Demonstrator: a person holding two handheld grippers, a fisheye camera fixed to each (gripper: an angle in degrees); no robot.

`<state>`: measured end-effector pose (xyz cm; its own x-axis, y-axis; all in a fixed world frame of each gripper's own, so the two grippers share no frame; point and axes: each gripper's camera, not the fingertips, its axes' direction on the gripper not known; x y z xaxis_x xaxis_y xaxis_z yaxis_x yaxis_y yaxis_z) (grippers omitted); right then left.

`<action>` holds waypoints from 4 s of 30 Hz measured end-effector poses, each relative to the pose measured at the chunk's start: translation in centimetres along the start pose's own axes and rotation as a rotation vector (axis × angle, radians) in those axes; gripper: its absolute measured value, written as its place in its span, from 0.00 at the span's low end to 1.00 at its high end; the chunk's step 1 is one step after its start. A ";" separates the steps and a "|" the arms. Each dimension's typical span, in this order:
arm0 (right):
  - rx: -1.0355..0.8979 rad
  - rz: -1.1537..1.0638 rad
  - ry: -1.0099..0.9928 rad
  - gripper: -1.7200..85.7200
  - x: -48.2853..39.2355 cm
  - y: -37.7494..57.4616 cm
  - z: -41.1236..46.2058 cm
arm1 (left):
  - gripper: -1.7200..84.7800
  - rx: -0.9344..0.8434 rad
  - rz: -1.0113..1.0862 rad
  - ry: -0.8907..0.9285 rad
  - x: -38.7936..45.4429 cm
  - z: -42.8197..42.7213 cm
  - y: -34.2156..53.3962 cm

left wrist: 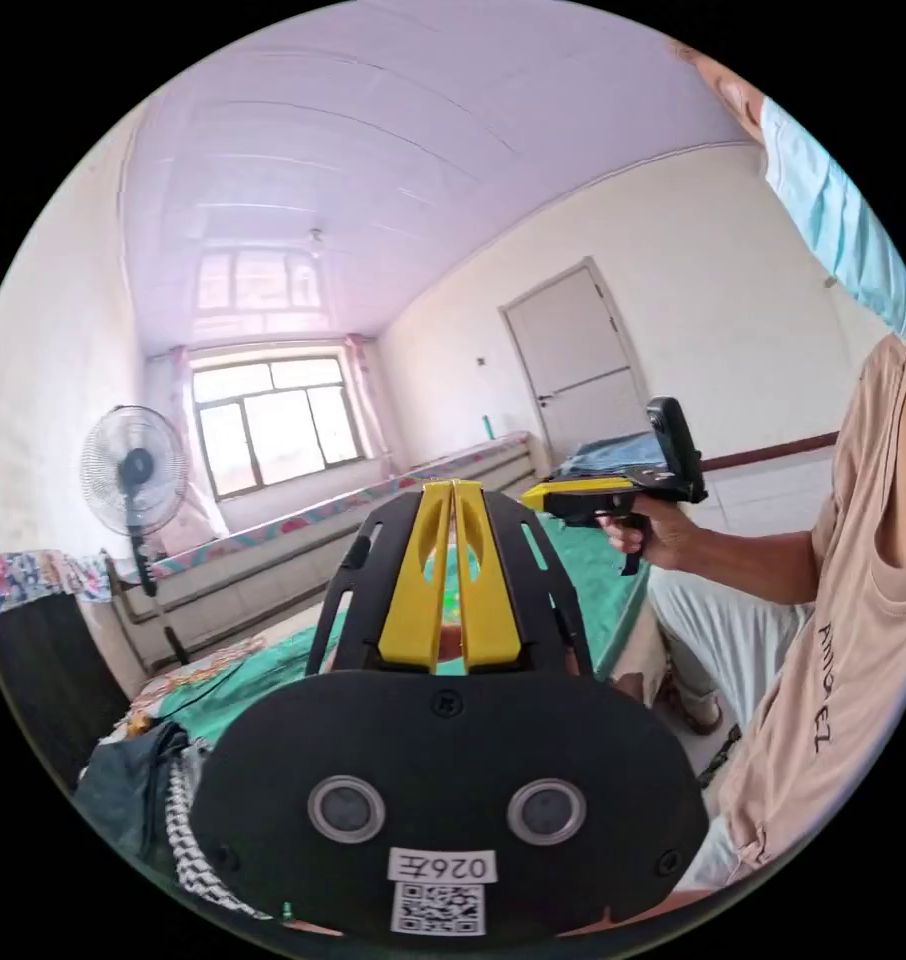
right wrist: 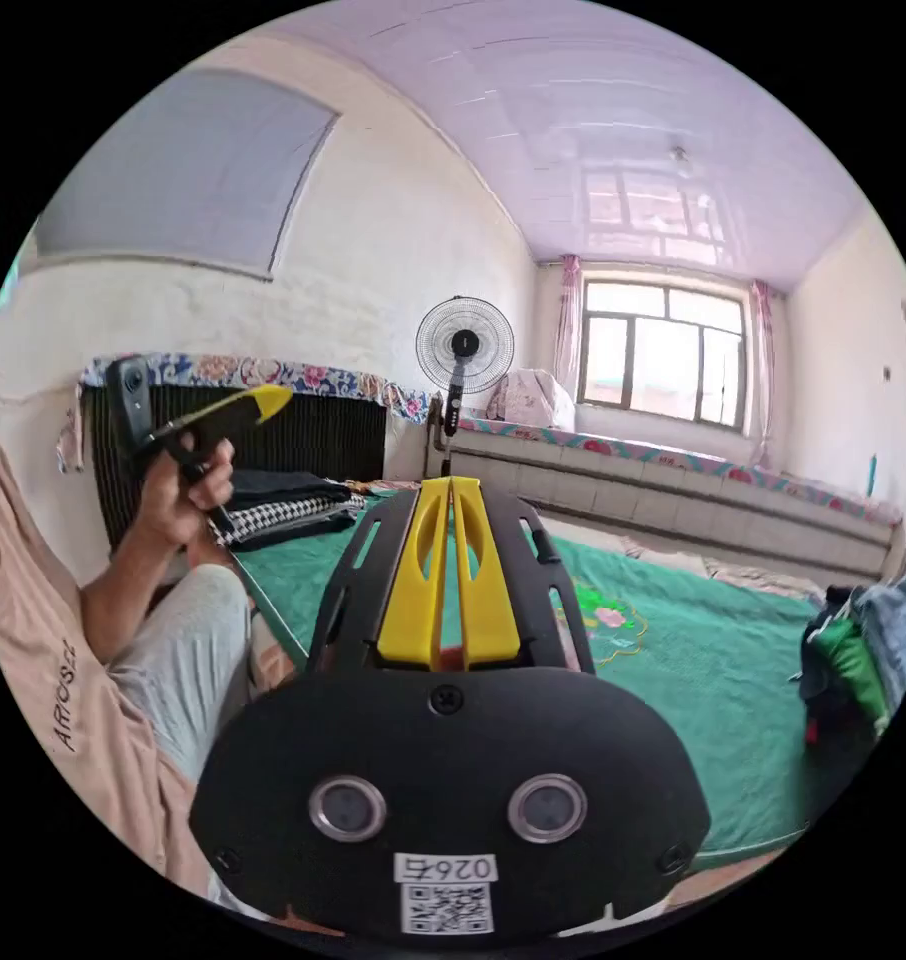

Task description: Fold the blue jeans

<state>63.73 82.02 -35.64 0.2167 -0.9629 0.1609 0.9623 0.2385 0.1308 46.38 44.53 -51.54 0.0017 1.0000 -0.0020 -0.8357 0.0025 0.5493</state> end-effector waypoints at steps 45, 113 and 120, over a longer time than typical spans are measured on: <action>0.055 0.892 1.217 0.10 52.8 -77.1 -19.5 | 0.23 -0.434 -0.756 0.799 1.0 112.1 -16.7; 0.354 0.160 0.095 0.00 1.6 -68.7 4.1 | 0.04 0.263 -0.610 0.702 -34.3 39.0 2.6; 0.220 0.247 -0.329 0.00 -2.6 -66.5 16.3 | 0.04 0.412 -0.581 0.493 -39.1 22.7 5.0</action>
<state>-3.53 70.68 -28.85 0.3369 -0.7910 0.5106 0.8229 0.5109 0.2485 54.63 5.49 -29.78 0.0485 0.7258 -0.6862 -0.5108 0.6084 0.6074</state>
